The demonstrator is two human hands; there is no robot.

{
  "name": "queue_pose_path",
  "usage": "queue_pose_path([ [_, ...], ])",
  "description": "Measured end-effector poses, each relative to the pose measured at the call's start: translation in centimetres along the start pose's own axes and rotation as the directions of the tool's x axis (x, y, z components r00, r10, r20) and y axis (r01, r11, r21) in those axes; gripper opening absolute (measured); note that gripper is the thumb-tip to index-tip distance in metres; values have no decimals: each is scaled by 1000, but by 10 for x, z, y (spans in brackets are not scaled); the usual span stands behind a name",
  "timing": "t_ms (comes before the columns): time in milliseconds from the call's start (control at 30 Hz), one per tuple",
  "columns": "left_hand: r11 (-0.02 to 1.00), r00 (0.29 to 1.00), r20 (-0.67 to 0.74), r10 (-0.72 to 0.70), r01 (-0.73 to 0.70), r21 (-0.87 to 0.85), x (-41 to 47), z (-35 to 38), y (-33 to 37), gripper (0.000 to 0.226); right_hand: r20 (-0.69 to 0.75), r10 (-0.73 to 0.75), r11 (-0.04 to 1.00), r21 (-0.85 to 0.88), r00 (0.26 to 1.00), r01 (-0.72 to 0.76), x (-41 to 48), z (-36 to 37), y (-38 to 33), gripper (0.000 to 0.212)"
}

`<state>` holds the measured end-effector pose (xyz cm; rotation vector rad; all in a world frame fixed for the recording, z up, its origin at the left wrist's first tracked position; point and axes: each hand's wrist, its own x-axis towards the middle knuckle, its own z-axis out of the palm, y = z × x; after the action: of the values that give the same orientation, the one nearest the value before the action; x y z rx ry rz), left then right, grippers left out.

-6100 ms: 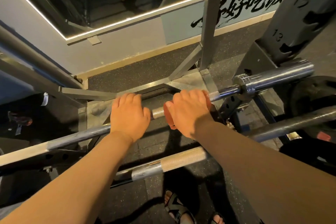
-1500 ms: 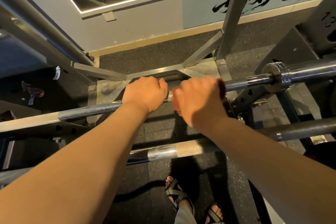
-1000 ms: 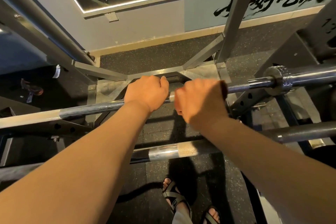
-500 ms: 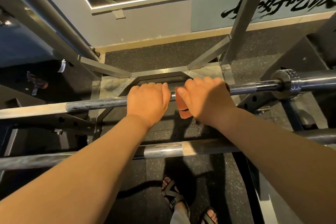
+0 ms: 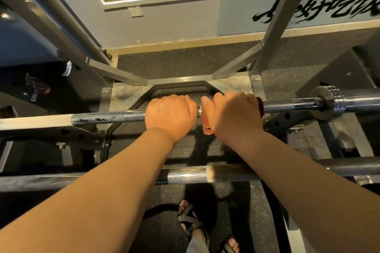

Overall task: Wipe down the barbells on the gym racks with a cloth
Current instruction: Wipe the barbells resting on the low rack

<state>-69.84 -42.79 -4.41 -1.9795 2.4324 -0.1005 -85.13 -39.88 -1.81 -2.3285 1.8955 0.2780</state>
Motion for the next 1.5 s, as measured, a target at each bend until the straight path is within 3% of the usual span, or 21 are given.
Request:
queue_pose_path([
  [100,1000,1000,15,-13,13,1,1,0,0,44,41,26,1000,-1,999,-26,17,-6,-14,40],
  [167,1000,999,36,0,-1,11,2,2,0,41,-40,-20,1000,6,999,20,17,-1,-13,30],
  [233,999,999,44,15,-17,37,2,1,-1,39,-172,-151,988,-3,973,153,7,9,-3,33],
  [300,1000,999,48,18,-18,18,2,-2,-2,38,-158,-218,976,-16,963,218,-7,21,17,43],
  [467,999,998,52,21,-19,-29,1,-3,-4,41,-140,-69,993,87,988,81,-30,25,65,40],
  [633,1000,1000,12,28,-28,10,1,0,-2,36,-98,125,969,224,987,-100,-20,20,15,35],
  [733,999,1000,7,29,-29,43,-1,-2,0,41,-172,-21,977,204,985,57,-9,23,-16,26],
  [800,999,1000,18,9,-10,38,-1,-2,0,44,-234,-88,960,240,968,146,-8,18,-3,29],
  [867,1000,1000,8,-8,8,11,-2,-4,0,45,-295,-126,969,169,947,181,-16,21,24,23],
  [933,1000,1000,-5,-14,14,-3,-3,-5,1,46,-309,-39,985,148,950,89,-25,24,60,23],
  [1033,1000,1000,-6,-22,22,-13,-4,-3,1,44,-250,187,965,226,950,-131,-40,29,94,44],
  [1100,1000,1000,-18,-20,20,-19,-4,-3,1,43,-243,358,919,264,901,-294,-37,27,89,43],
  [1167,1000,1000,6,-9,9,-13,-3,-6,3,42,-211,433,893,234,876,-385,-20,19,69,37],
  [1233,1000,1000,24,2,-2,-12,-3,-7,2,41,-124,359,924,187,925,-333,-5,10,40,39],
  [1333,1000,999,29,-19,19,-7,-5,-8,2,41,-233,258,944,265,938,-194,-5,17,7,53],
  [1500,999,998,49,-35,35,-6,-5,-10,3,41,-426,60,941,327,903,91,-19,34,57,27],
])
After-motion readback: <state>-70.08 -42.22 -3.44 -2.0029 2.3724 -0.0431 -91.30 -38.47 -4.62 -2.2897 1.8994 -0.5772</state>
